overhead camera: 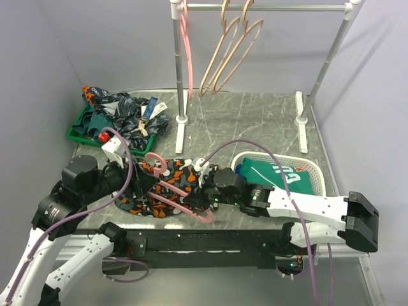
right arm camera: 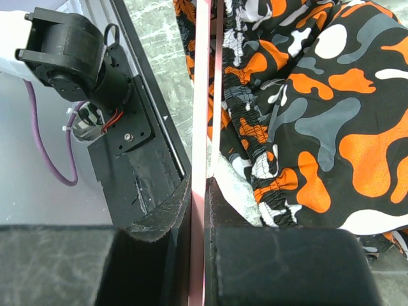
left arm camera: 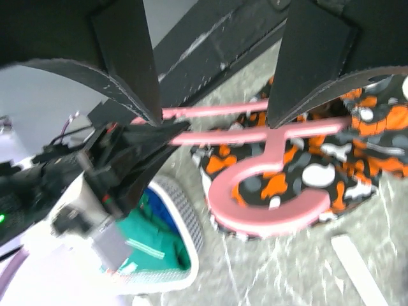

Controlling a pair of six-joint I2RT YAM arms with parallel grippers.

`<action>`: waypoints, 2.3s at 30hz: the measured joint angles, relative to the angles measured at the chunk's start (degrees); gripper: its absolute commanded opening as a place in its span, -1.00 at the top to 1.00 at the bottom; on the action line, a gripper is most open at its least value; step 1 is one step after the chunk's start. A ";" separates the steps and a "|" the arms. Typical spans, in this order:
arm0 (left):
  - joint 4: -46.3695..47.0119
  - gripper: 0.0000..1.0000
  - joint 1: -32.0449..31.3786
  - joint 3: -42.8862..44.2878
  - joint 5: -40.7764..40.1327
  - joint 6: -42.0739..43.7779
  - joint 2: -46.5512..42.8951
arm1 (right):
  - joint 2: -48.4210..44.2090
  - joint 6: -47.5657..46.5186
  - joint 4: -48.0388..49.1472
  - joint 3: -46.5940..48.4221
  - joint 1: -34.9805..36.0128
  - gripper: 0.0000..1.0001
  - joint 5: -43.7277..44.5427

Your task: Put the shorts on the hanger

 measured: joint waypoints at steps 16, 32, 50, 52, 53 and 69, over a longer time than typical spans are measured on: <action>18.56 -0.28 -0.24 -9.97 -5.18 -8.70 1.36 | 2.12 0.26 0.66 0.22 0.00 1.00 0.17; 29.77 0.27 -14.84 -17.38 -23.41 -14.71 3.21 | 3.28 1.05 0.35 0.33 0.00 1.00 0.46; 32.46 0.98 -18.60 -19.65 -34.86 -15.67 1.29 | 2.95 2.38 -0.28 1.36 0.00 0.31 2.89; 32.46 0.98 -18.60 -19.89 -34.99 -15.67 0.85 | 2.40 2.56 -0.66 1.60 0.00 0.08 3.21; 32.46 0.98 -18.60 -20.06 -35.04 -15.65 0.55 | 2.10 2.75 -0.90 1.79 0.00 -0.12 3.50; 30.60 0.98 -18.60 -20.59 -38.07 -15.65 -4.66 | -12.52 12.76 -6.88 -2.84 -3.52 0.05 15.80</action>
